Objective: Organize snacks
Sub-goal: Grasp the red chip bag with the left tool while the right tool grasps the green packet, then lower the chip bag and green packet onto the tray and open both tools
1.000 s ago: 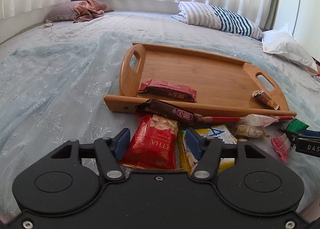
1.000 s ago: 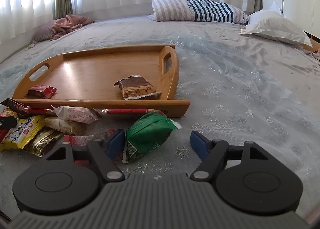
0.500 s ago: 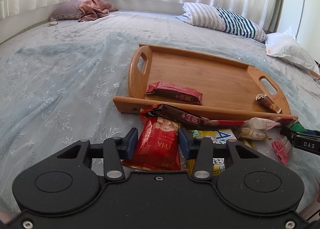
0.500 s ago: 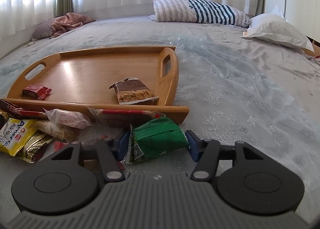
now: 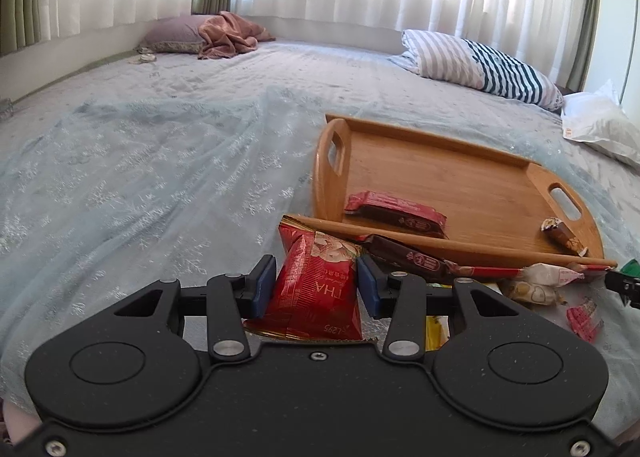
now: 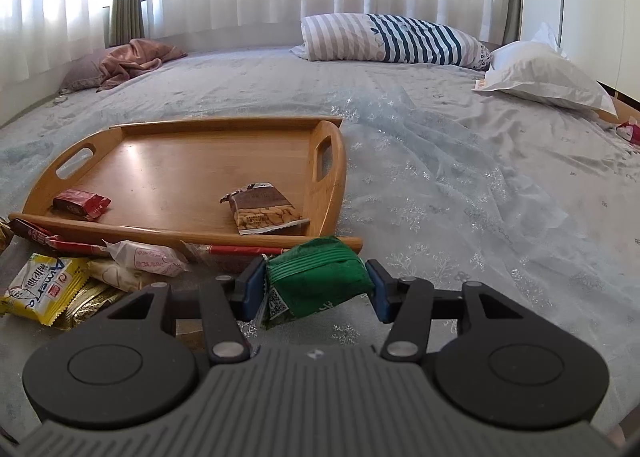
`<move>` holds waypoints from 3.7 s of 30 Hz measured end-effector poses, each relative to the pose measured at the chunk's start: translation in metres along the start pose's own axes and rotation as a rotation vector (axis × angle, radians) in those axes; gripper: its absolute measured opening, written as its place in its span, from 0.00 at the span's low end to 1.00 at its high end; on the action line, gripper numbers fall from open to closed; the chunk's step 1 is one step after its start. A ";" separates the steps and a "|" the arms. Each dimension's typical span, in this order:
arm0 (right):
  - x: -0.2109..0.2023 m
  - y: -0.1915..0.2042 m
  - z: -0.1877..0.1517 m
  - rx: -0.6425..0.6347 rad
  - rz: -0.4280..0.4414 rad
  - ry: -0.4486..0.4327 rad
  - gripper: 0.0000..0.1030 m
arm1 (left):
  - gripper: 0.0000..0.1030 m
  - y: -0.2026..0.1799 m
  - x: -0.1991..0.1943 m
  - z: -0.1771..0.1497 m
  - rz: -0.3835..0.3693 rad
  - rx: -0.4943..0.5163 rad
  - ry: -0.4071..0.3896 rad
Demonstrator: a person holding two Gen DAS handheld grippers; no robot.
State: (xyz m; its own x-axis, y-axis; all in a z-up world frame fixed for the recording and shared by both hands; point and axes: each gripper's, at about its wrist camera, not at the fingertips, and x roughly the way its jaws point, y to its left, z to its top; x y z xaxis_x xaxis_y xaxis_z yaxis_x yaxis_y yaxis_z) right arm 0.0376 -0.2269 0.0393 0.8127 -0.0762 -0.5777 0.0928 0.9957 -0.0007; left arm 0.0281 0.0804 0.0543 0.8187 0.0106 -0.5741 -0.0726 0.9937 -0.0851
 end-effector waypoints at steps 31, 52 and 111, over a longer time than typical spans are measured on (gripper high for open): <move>-0.001 0.024 0.031 -0.048 0.072 -0.073 0.55 | 0.41 -0.035 -0.002 0.047 -0.139 0.034 -0.146; 0.051 0.034 0.056 -0.070 0.133 -0.049 0.56 | 0.41 -0.118 0.097 0.052 -0.297 0.095 0.087; 0.063 0.068 0.053 -0.137 0.181 0.003 0.62 | 0.87 -0.062 0.075 0.060 -0.161 0.058 0.022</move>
State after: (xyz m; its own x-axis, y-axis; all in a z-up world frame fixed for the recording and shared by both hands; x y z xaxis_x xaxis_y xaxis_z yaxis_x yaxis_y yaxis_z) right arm 0.1260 -0.1673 0.0462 0.8073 0.1045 -0.5808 -0.1334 0.9910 -0.0071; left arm 0.1285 0.0267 0.0652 0.8045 -0.1508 -0.5745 0.0920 0.9872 -0.1302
